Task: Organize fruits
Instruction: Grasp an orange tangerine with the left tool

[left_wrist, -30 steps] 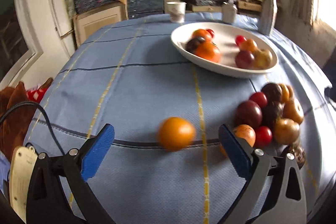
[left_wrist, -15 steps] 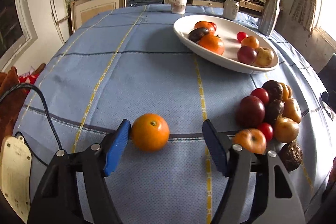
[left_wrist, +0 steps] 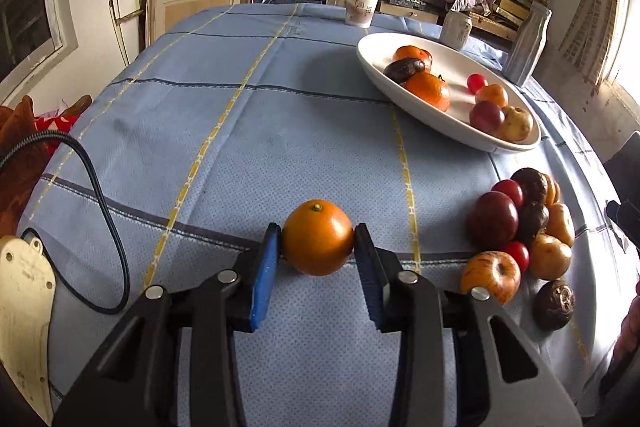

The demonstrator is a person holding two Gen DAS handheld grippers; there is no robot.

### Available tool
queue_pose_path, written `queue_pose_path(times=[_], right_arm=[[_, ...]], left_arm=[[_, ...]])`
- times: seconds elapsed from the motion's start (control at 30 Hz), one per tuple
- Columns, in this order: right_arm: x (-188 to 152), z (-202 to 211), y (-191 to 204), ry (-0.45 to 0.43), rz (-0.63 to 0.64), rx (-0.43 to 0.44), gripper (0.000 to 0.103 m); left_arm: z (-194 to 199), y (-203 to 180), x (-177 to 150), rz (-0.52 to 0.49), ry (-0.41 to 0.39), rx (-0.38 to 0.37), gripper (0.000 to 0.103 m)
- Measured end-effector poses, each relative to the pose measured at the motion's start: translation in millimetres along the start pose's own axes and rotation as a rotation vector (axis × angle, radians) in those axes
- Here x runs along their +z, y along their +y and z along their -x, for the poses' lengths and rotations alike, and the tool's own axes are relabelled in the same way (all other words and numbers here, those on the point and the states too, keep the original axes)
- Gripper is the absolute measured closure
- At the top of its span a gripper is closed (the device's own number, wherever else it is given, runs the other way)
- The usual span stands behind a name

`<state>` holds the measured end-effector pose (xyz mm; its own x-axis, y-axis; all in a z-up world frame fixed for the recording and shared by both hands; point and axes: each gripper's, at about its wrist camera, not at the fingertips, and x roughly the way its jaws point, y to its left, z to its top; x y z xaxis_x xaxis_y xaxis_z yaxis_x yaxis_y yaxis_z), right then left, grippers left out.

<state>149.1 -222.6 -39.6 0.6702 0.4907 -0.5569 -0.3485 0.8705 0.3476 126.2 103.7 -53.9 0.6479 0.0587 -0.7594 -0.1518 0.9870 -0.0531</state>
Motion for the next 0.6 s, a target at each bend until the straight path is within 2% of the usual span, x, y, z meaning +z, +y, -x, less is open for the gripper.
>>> queue_pose_path(times=[0.13,0.3,0.6], right_arm=[[0.6,-11.3,-7.0,0.06,-0.028,0.009,0.017],[-0.7,-26.5,-10.6,0.134,-0.044,0.039,0.037],[0.3,-51.0,6.0,0.219,0.007,0.053,0.04]], left_arm=[[0.0,-1.6,0.2,-0.007,0.0,0.003,0.066],[0.8,-1.5,-0.5,-0.013,0.0,0.006,0.066],[1.2,-2.2,-0.6,-0.02,0.001,0.01,0.066]])
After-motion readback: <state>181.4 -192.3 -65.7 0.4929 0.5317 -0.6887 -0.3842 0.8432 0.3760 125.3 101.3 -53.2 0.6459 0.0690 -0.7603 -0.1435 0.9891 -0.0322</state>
